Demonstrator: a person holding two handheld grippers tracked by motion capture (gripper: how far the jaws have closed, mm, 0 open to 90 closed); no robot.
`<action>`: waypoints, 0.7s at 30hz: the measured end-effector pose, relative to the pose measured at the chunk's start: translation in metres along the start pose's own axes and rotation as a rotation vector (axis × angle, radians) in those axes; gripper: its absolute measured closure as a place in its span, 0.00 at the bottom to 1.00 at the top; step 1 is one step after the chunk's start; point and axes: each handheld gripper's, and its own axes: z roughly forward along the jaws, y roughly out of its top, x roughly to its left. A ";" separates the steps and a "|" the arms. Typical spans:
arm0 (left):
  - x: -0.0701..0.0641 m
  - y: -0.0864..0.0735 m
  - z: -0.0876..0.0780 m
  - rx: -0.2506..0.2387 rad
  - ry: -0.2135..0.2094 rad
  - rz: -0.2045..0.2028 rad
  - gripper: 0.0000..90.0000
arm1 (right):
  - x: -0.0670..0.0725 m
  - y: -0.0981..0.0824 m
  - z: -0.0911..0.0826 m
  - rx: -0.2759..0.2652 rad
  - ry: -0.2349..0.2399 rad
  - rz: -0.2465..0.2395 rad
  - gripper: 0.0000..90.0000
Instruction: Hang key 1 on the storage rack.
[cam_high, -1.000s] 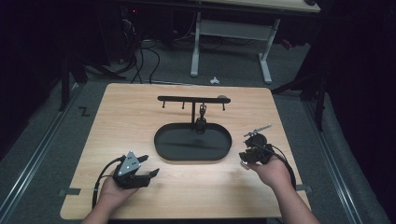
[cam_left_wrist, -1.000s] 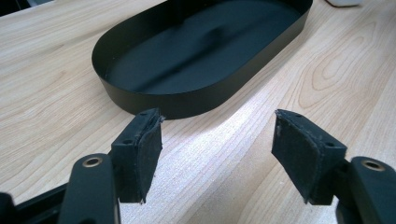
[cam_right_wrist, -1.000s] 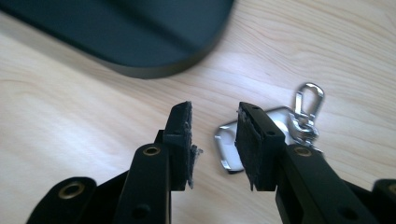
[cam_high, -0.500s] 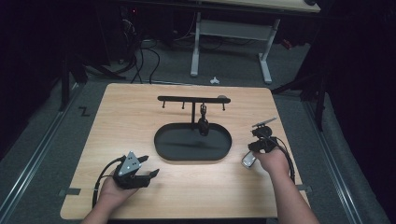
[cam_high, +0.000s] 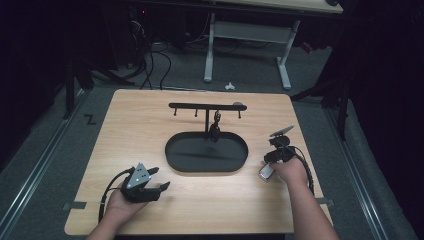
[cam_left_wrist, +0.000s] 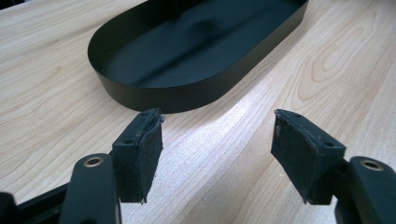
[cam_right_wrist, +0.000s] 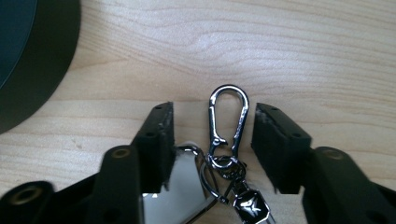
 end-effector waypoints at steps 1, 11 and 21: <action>0.000 0.000 0.000 -0.001 0.000 0.000 0.38 | 0.000 -0.001 0.000 0.001 0.001 -0.003 0.51; -0.001 0.000 0.001 0.004 -0.007 0.005 0.38 | 0.003 -0.015 -0.003 0.014 0.028 -0.026 0.49; -0.004 0.000 0.002 0.017 -0.017 0.015 0.38 | 0.019 -0.050 -0.012 -0.007 0.106 -0.091 0.48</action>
